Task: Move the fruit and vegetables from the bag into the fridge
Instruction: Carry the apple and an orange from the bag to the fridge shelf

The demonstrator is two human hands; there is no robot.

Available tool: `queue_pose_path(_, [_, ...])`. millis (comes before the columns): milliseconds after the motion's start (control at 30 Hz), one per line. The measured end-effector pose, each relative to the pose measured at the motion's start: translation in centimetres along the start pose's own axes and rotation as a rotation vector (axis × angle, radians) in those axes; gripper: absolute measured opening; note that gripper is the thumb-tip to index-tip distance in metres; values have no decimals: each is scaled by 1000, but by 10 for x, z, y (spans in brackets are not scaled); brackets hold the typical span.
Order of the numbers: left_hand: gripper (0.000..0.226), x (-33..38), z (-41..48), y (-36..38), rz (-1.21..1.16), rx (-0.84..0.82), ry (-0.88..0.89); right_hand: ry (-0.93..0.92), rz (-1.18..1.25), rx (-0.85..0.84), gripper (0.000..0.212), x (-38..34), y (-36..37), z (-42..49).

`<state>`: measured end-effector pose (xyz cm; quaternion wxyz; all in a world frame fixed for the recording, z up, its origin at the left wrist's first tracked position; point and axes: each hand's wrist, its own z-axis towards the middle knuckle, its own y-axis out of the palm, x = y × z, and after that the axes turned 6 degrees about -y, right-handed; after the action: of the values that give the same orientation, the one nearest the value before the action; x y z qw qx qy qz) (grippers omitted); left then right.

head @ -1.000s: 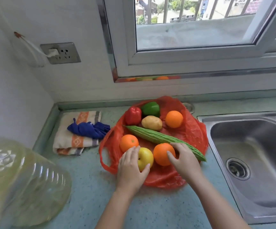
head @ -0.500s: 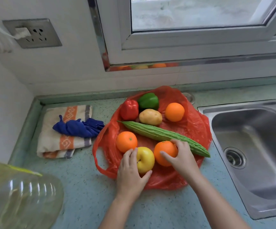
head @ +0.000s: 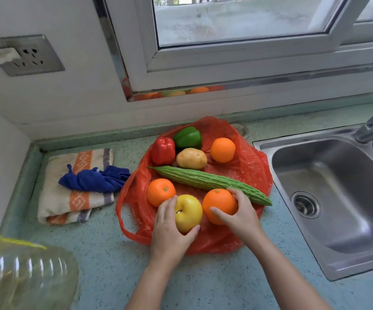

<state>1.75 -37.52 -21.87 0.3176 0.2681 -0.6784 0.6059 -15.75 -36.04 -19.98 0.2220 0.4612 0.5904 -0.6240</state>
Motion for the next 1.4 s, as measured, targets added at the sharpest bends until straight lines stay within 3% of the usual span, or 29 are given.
queue_pose_path(433, [82, 100, -27, 2, -217, -104, 224, -113, 154, 347, 67, -4, -107, -61])
queue_pose_path(633, [77, 157, -53, 54, -280, -337, 332, -23, 243, 583, 77, 26, -172, -120])
queue_pose_path(767, [80, 188, -79, 94, -257, -499, 399, 17, 227, 773, 67, 52, -209, -166])
queue_pose_path(933, [65, 231, -123, 136, -258, -650, 472, 55, 211, 998, 67, 83, -247, -223])
queue_pose_path(1400, [67, 367, -322, 224, -371, -1048, 671, 113, 161, 1483, 63, 140, -369, -439])
